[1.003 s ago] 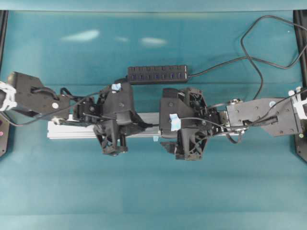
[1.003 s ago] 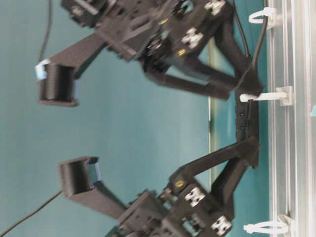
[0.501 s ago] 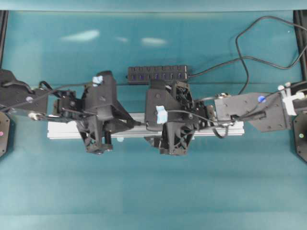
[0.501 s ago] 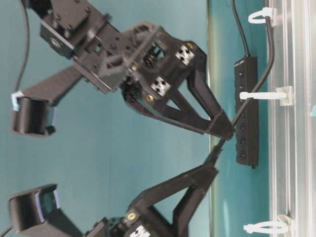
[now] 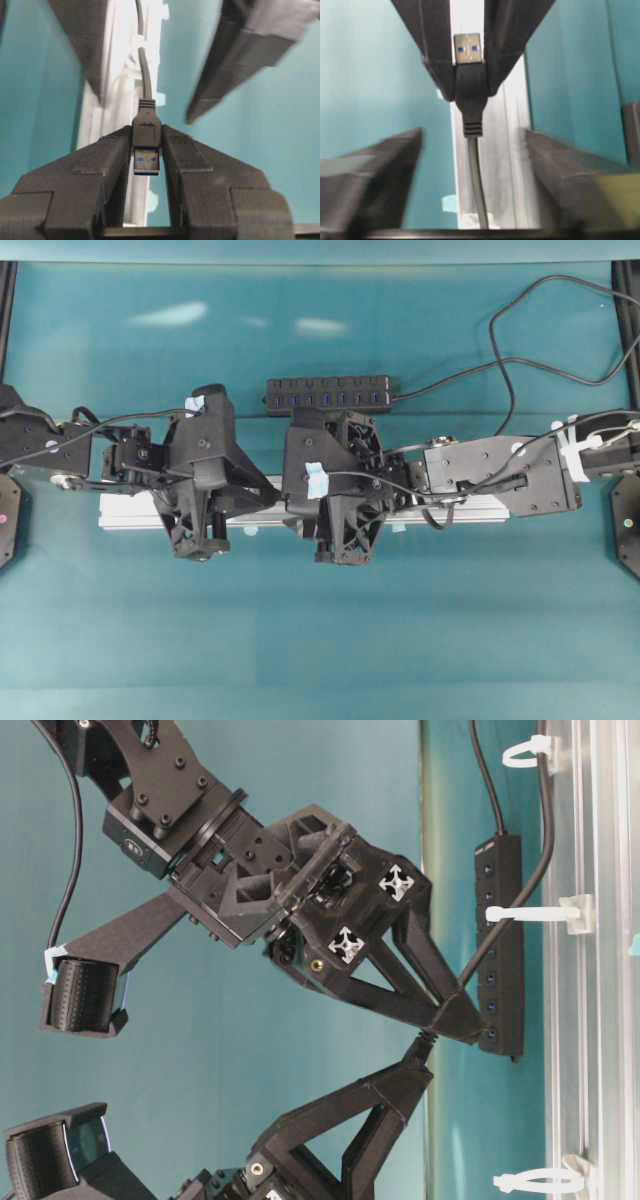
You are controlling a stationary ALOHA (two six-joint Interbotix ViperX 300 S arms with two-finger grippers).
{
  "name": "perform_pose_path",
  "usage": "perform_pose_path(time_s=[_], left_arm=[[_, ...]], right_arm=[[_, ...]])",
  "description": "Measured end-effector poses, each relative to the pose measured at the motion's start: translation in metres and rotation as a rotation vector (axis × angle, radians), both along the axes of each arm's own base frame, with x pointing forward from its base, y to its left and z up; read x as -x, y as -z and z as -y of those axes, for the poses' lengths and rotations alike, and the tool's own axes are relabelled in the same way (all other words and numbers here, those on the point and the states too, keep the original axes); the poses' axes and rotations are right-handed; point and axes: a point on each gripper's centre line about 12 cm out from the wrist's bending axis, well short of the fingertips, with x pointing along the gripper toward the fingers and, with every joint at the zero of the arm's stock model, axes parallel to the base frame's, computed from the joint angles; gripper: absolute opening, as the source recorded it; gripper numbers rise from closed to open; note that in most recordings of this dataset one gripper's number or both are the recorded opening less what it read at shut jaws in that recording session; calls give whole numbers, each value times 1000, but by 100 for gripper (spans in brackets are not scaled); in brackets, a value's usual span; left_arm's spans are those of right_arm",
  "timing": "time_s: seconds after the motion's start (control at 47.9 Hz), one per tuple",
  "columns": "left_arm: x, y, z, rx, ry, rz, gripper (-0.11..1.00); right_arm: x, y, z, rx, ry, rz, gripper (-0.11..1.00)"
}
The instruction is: Pass the USB cable through three rings with both arms.
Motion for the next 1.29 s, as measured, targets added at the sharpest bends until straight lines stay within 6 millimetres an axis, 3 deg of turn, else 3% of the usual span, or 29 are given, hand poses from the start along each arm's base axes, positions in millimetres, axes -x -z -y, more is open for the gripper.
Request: perform_pose_path(time_s=[0.146,0.23,0.856,0.898,1.044,1.107,1.295], left_arm=[[0,0,0,0,0,0,25],[0,1,1,0,1,-6,25],[1,1,-3,9,-14,-10,25],[1,1,-3,9,-14,-10,30],[2,-4,-5,12,-23,3,75],[3,-7,-5,12,-25,13,89],[11,-17,-4,11,-22,34,85]], right_arm=[[0,1,-1,0,-2,-2,0],[0,1,-1,-1,-3,3,-5],[-1,0,0,3,4,-14,-8],[-1,0,0,6,5,-20,-8],[-2,2,0,8,9,-36,-8],[-3,2,0,9,11,-42,-8],[-5,7,-1,14,14,-73,-8]])
